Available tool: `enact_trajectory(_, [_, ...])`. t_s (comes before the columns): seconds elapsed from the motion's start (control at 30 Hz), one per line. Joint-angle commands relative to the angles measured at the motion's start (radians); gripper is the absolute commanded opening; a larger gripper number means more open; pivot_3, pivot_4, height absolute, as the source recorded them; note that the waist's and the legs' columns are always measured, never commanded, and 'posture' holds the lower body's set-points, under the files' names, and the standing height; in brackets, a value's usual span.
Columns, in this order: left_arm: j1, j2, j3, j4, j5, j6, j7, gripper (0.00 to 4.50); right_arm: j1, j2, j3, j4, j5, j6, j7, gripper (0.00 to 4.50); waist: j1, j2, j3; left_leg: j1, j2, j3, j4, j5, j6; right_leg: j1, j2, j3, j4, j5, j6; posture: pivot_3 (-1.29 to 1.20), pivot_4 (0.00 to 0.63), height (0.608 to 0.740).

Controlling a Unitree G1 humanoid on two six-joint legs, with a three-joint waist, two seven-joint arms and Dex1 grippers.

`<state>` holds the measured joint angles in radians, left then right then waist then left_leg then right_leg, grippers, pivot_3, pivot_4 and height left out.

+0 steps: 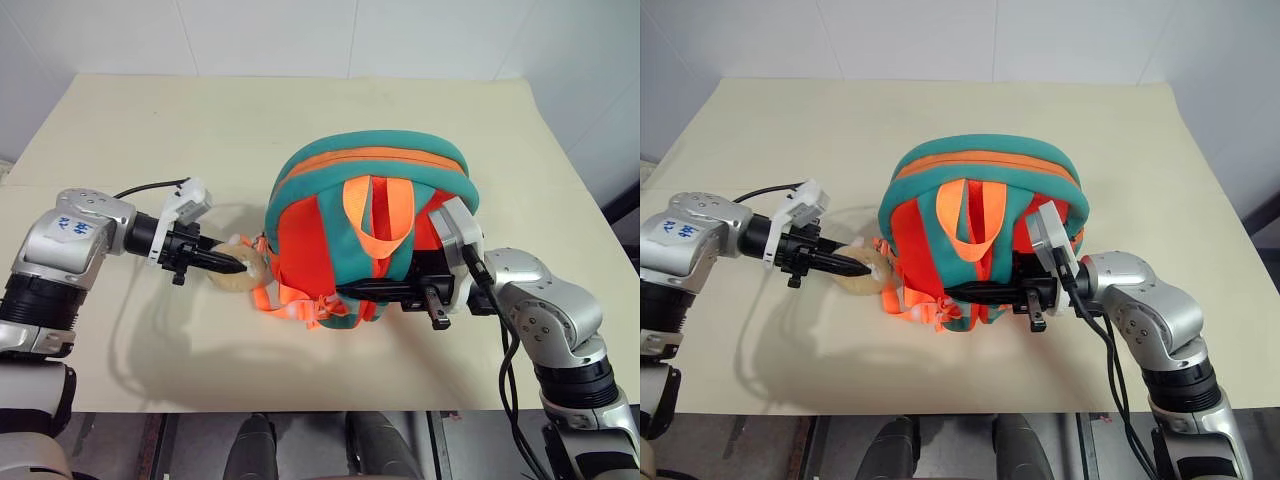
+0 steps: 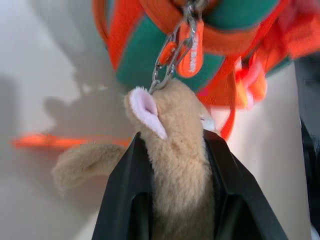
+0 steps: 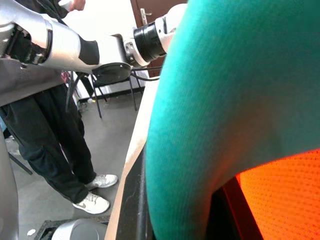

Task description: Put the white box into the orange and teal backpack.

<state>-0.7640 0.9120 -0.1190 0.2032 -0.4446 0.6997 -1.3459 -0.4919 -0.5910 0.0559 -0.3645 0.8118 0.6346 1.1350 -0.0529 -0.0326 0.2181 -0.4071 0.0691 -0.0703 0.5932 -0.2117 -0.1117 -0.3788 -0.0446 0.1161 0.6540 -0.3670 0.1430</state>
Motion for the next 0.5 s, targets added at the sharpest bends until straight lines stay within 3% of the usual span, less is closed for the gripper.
enact_trajectory(0.03, [0.044, 0.027, 0.114, -0.099, -0.066, 0.015, 0.004, 0.80, -0.021, -0.028, -0.028, -0.041, 0.008, 0.001, -0.003, 0.00, 0.000, 0.000, 0.000, 0.000, 0.000, 0.000, 0.000, 0.000, 0.000, 0.000, 0.000, 0.000, 0.000, 0.000, 0.000, 0.00, 0.150, 0.740])
enact_trajectory(0.07, [0.066, 0.039, 0.132, -0.118, -0.068, 0.025, 0.012, 1.15, -0.023, -0.039, -0.031, -0.042, 0.015, 0.011, 0.003, 0.00, -0.001, 0.000, 0.000, 0.000, 0.000, 0.000, 0.000, 0.000, 0.000, 0.000, 0.000, 0.000, 0.000, 0.000, 0.000, 0.00, 0.150, 0.740])
enact_trajectory(0.43, [0.316, 0.110, 0.431, -0.185, -0.069, -0.068, 0.124, 4.49, 0.039, -0.200, -0.171, -0.044, 0.028, 0.049, -0.004, 3.65, 0.001, 0.000, 0.000, 0.001, 0.000, 0.000, 0.000, 0.000, 0.000, 0.001, 0.000, 0.000, -0.001, 0.000, 0.000, 0.00, 0.150, 0.740])
enact_trajectory(0.5, [0.358, 0.102, 0.497, -0.163, -0.064, -0.143, 0.137, 4.50, 0.090, -0.263, -0.229, -0.044, 0.016, 0.054, -0.001, 4.28, 0.005, 0.000, 0.000, 0.000, 0.000, 0.000, 0.000, 0.000, 0.001, 0.001, 0.000, 0.000, -0.001, 0.000, 0.000, 0.00, 0.150, 0.740])
